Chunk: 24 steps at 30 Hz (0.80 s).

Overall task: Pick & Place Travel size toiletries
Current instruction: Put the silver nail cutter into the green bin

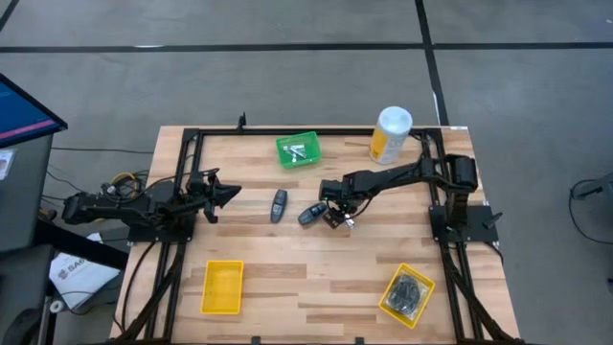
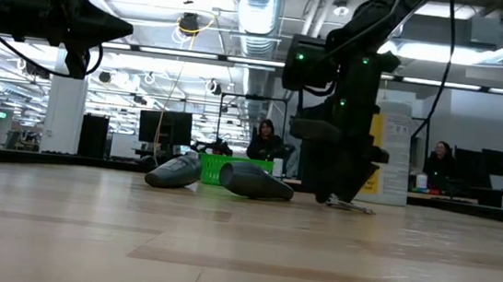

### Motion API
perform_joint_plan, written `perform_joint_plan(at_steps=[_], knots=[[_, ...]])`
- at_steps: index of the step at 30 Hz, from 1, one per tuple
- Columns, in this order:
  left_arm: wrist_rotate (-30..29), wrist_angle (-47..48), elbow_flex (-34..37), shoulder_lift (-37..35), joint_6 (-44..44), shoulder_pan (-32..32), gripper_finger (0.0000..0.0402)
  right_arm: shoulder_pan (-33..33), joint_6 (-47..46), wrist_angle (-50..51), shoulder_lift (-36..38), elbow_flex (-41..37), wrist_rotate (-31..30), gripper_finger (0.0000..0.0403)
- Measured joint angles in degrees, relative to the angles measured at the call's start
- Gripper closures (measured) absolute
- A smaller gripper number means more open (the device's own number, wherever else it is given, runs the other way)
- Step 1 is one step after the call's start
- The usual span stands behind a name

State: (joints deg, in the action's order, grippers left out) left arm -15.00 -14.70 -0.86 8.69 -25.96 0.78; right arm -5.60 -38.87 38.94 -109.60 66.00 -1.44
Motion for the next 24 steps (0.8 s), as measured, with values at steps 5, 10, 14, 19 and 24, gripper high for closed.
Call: perform_joint_plan(at_steps=[5, 10, 14, 19, 24], knots=[[0.02, 0.01, 0.0, 0.0, 0.0, 0.0, 0.0401, 0.28, -0.1, 1.27, 0.39, -0.11, -0.39, 0.0201], [0.02, 0.02, 0.0, 0.0, 0.0, 0.0, 0.0401, 0.24, 1.71, 1.98, 0.37, -0.17, -0.62, 0.027], [0.02, 0.04, -0.02, 0.0, 0.0, 0.0, 0.0401, 0.24, 2.97, 2.14, 0.37, -0.2, -0.34, 0.0312], [0.02, 0.07, 0.0, 0.0, 0.0, 0.0, 0.0401, 0.3, 4.83, 1.95, 0.37, -0.2, 0.3, 0.036], [0.02, 0.07, 0.0, 0.0, 0.04, 0.0, 0.0401, 0.36, 5.71, 2.21, 1.39, -0.48, 0.6, 0.0361]])
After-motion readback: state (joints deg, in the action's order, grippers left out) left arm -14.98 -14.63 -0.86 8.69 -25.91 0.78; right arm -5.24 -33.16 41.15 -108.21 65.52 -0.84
